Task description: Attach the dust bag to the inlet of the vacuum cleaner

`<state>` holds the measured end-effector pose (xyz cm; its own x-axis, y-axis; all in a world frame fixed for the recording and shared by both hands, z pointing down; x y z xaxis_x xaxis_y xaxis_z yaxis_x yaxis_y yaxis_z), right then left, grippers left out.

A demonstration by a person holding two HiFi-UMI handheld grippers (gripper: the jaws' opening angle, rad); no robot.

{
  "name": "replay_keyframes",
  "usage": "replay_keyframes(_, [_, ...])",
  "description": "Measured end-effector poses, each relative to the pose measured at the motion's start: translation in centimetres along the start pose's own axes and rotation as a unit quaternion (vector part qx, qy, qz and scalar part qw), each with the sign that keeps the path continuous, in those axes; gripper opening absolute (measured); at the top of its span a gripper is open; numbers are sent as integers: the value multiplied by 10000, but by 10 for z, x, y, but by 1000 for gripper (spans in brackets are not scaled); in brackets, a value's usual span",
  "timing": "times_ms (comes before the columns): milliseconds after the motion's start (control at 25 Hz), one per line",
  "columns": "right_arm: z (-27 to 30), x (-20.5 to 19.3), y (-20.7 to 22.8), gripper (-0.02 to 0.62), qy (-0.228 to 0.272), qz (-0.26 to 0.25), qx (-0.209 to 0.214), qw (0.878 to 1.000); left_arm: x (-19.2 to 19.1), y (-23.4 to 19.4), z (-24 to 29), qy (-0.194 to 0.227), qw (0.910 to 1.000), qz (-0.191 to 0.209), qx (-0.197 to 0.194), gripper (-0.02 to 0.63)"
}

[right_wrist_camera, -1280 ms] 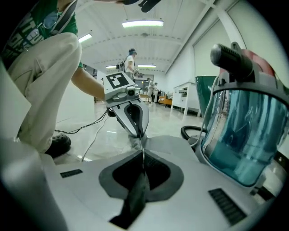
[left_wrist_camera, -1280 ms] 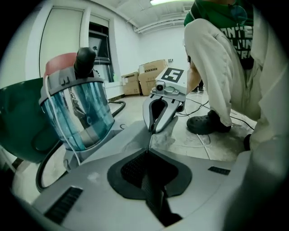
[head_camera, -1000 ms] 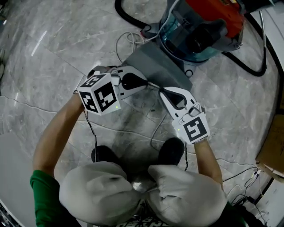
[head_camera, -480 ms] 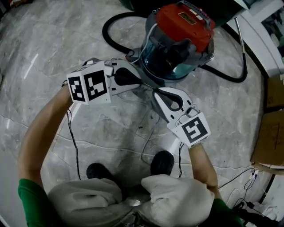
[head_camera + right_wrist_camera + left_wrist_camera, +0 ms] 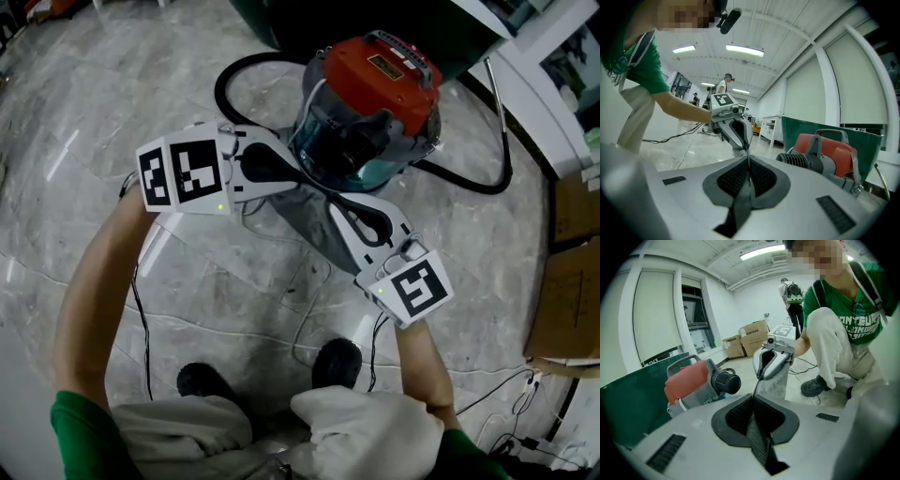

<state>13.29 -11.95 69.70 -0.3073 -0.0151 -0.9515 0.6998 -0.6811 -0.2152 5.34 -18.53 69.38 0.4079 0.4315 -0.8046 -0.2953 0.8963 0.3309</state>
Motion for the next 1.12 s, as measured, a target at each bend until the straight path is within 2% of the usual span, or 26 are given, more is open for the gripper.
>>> replay_keyframes(320, [-7, 8, 10, 17, -237, 76, -128, 9996, 13, -13, -1, 51, 9997, 175, 141, 14])
replay_keyframes(600, [-8, 13, 33, 17, -345, 212, -412, 9983, 17, -36, 10, 210, 9993, 39, 316, 15])
replay_keyframes(800, [-13, 16, 49, 17, -302, 258, -627, 9972, 26, -49, 18, 284, 9983, 104, 504, 18])
replay_keyframes(1120, [-16, 14, 66, 17, -139, 431, -639, 9969, 30, -62, 27, 419, 9967, 33, 695, 25])
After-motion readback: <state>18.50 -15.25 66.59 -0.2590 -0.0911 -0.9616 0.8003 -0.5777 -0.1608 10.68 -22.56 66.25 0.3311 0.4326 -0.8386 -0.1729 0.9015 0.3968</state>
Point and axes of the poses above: the fingertips, and each gripper's own axes: z forward along the fingers, y to its right, x out of its top, the point moved 4 cm from there along -z, backward along the fingers, and after that the axes turned 5 degrees about x, right-handed, at the moved point
